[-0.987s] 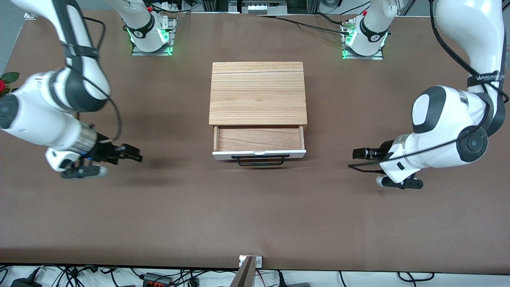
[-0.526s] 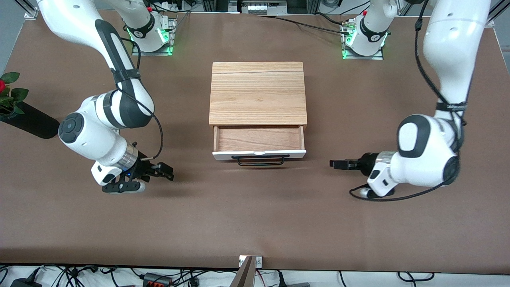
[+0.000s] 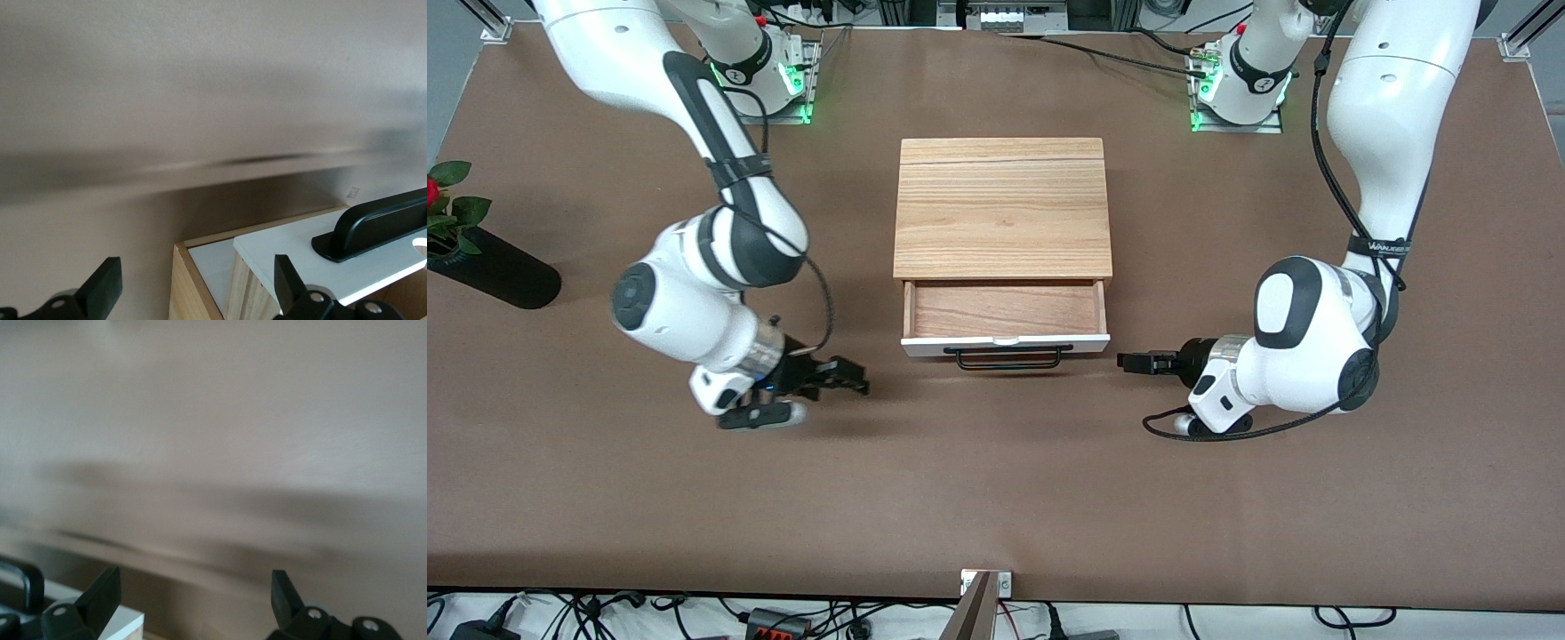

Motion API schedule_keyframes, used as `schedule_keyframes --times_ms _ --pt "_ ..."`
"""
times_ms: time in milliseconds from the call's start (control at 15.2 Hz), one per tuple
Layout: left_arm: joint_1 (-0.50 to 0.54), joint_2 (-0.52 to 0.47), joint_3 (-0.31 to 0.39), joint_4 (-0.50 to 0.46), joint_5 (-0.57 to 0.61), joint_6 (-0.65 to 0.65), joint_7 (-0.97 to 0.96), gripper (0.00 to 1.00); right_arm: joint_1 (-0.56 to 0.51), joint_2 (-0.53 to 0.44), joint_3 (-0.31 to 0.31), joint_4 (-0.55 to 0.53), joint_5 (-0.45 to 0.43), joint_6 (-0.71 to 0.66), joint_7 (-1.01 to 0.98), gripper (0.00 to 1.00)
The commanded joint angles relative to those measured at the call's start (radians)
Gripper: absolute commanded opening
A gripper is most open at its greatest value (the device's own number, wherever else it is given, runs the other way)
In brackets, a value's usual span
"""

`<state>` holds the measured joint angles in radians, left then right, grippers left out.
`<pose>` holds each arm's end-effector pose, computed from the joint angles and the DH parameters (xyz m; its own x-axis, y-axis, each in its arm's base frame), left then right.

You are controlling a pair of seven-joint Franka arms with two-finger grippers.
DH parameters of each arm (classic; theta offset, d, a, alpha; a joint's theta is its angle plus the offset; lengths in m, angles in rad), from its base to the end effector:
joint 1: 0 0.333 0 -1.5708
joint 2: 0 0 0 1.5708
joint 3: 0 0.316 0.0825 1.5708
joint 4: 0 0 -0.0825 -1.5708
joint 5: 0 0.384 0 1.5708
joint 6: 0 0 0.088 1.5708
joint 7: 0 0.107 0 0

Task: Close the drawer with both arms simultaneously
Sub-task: 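Bring the left gripper and the right gripper to the drawer front, then push the white drawer into the cabinet with both grippers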

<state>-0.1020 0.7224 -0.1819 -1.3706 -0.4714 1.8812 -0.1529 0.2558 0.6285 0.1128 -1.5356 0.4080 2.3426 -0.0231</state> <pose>0.6832 -0.2072 0.2898 0.9476 0.0122 -0.3192 0.1649 -0.8746 0.4559 0.6776 0.2534 0.3078 0.9894 0.0770 0.1233 0.1194 -0.9143 -0.3869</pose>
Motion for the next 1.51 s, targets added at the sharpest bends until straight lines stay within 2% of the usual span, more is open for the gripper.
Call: schedule_keyframes --times_ms 0,132,263,855,1053,1447 --pt "-0.007 0.015 0.005 0.024 -0.012 0.003 -0.007 1.0 -0.012 0.045 0.044 0.026 0.09 0.009 -0.107 1.0" --pt "-0.025 0.015 0.005 0.024 -0.012 0.016 -0.008 1.0 -0.006 0.046 0.047 0.023 0.168 0.02 -0.152 1.0" --pt "-0.025 0.015 0.005 0.021 -0.012 0.015 -0.007 1.0 0.005 0.048 0.048 0.017 0.184 0.012 -0.185 1.0" --pt "-0.042 0.014 0.001 0.007 -0.032 -0.017 -0.008 1.0 0.034 0.068 0.048 -0.001 0.186 0.003 -0.195 1.0" --pt "-0.042 0.014 0.001 0.005 -0.07 -0.06 -0.008 1.0 0.033 0.066 0.048 -0.006 0.184 -0.06 -0.195 1.0" --pt "-0.056 0.015 0.002 0.004 -0.07 -0.148 0.0 1.0 0.028 0.066 0.047 -0.006 0.184 -0.189 -0.193 1.0"
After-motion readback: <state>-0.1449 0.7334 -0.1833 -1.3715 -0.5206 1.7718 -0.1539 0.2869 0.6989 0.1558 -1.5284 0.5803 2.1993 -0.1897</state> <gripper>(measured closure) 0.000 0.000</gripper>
